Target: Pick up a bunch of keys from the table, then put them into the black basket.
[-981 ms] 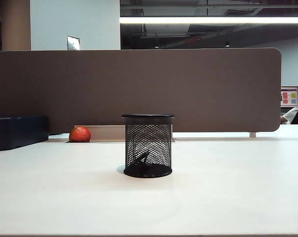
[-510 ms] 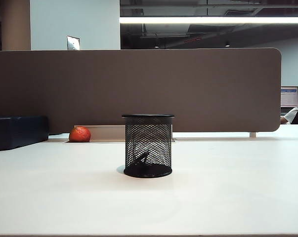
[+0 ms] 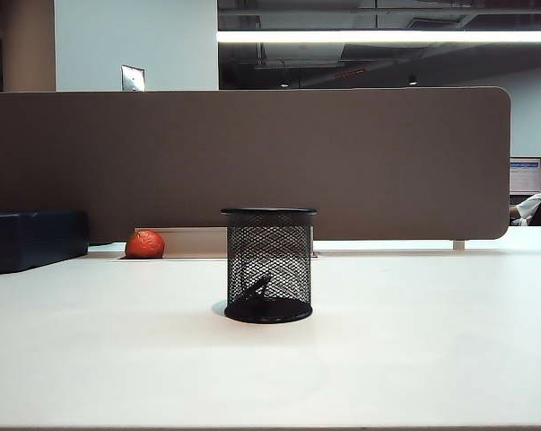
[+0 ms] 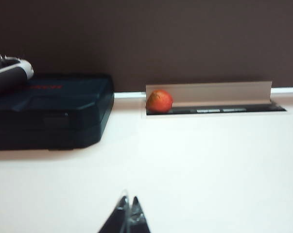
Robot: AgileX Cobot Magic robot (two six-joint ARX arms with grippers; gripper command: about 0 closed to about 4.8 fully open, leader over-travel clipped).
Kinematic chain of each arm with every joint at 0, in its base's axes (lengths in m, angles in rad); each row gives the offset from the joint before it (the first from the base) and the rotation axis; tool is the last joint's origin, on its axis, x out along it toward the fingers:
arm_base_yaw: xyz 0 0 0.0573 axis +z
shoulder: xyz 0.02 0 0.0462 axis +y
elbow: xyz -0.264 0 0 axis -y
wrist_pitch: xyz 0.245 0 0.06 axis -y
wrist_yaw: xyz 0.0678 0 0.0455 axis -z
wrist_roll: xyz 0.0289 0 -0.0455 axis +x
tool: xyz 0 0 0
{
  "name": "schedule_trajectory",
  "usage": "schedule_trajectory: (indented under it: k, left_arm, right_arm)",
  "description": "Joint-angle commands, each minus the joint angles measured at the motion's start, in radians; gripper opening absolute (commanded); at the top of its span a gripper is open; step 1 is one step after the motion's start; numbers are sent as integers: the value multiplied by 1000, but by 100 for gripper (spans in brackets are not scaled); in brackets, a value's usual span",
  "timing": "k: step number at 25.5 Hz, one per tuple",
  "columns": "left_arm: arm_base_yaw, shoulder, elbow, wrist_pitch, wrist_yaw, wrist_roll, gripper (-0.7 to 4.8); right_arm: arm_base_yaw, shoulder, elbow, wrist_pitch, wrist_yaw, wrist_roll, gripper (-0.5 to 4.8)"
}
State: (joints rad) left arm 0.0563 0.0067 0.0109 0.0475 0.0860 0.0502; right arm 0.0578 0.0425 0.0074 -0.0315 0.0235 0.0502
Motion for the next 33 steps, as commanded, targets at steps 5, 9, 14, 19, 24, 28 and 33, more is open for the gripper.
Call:
schedule_trajectory:
  k: [5,9,14,19,24,28,33]
  left_arm:
    - [1,0,0,-40,-3,-5,-5]
    - [1,0,0,-40,-3,-5,-5]
    - [1,0,0,-40,-3,-5,-5]
    - [1,0,0,-40,-3,-5,-5]
    - [1,0,0,-40,-3,-5,-5]
    - [1,0,0,-40,-3,-5,-5]
    - [1,0,0,-40,-3,-5,-5]
  right_arm:
    - [1,0,6,-88,3,-2,0]
    - [1,0,6,-94,3,-2,0]
    - [1,0,6,-95,3,-2,0]
    - [1,0,6,-95,3,-2,0]
    - [1,0,6,-95,3,-2,0]
    - [1,0,6,-95,3,-2,0]
    - [1,0,6,-95,3,-2,-1]
